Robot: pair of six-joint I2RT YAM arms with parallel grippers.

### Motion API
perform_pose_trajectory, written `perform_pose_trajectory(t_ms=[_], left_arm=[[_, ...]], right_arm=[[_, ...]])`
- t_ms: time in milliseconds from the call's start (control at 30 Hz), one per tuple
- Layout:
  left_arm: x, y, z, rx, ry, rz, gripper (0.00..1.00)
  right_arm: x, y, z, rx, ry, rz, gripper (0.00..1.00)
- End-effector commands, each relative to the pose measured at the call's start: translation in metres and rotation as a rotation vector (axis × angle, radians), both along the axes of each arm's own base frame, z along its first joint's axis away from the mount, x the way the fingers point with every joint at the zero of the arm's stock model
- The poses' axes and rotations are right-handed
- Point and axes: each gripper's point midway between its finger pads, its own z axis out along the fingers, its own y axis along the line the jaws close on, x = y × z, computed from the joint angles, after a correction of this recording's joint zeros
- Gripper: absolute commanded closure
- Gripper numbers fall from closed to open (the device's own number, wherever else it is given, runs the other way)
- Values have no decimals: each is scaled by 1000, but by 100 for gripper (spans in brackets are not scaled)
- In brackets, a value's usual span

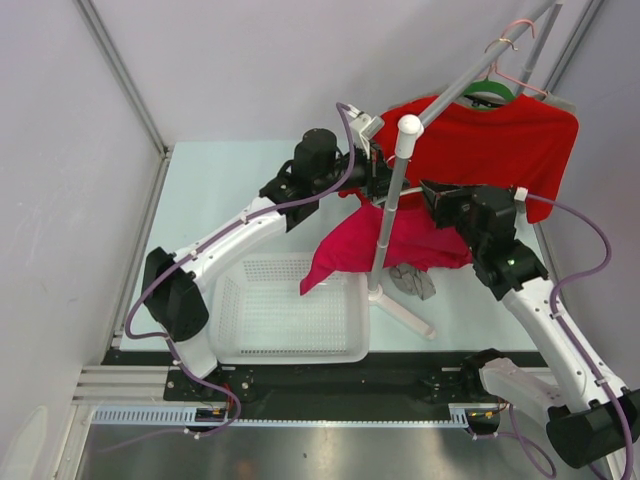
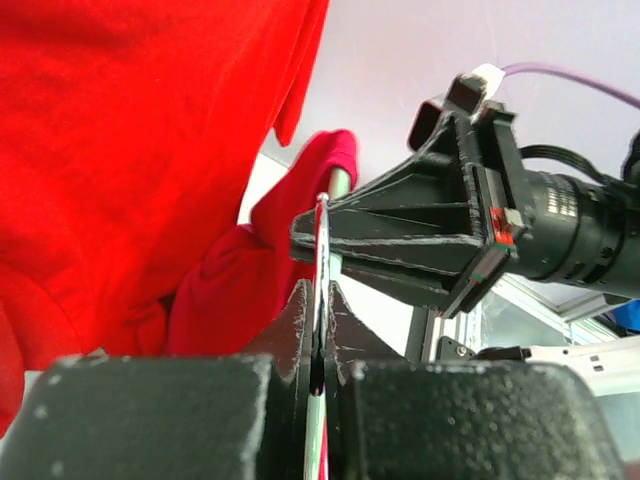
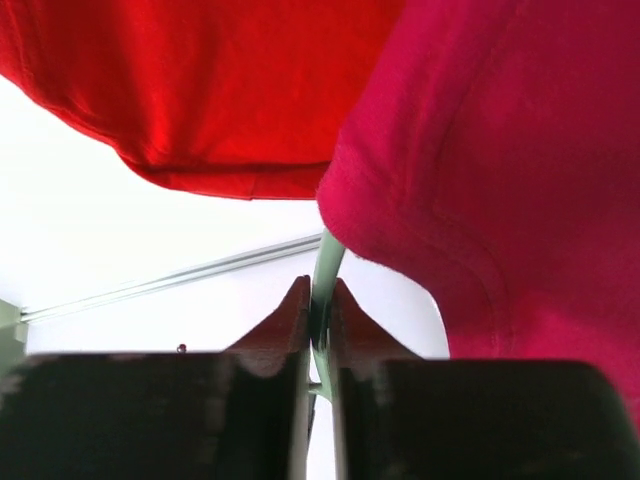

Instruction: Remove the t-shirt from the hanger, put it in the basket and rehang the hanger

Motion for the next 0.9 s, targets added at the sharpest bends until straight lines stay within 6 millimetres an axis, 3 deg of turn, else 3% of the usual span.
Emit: perform_pose_trajectory(t_ms=[0,200,267,333,433,533,767,867], left_arm=[[5,10,33,-29,-27,75,100],[15,23,34,-3,8,117,100],[15,26,37,0,8,111,100],[15,28,41,-4,-2,88,100],[13,32,47,-10,-10,51,100],[10,36,50,-6,-19,38,100],[-5,35,52,-17,1,-30,100],[-11,39,54,-21,-2,-30,100]], right_arm=[[-18,6,42,-81,-146,84,75],[-27,-5,26,-396,-169,197,31],[-35,-11,21,-469,-176,241,27],[-43,-24,25,-584,-226,244,27],[-50,-41,30,-744,-265,242,19],[-52,-50,32,-849,-265,261,18],[-40,-28,21,-887,-299,402,24],[-38,-33,18,-949,-269,373,27]])
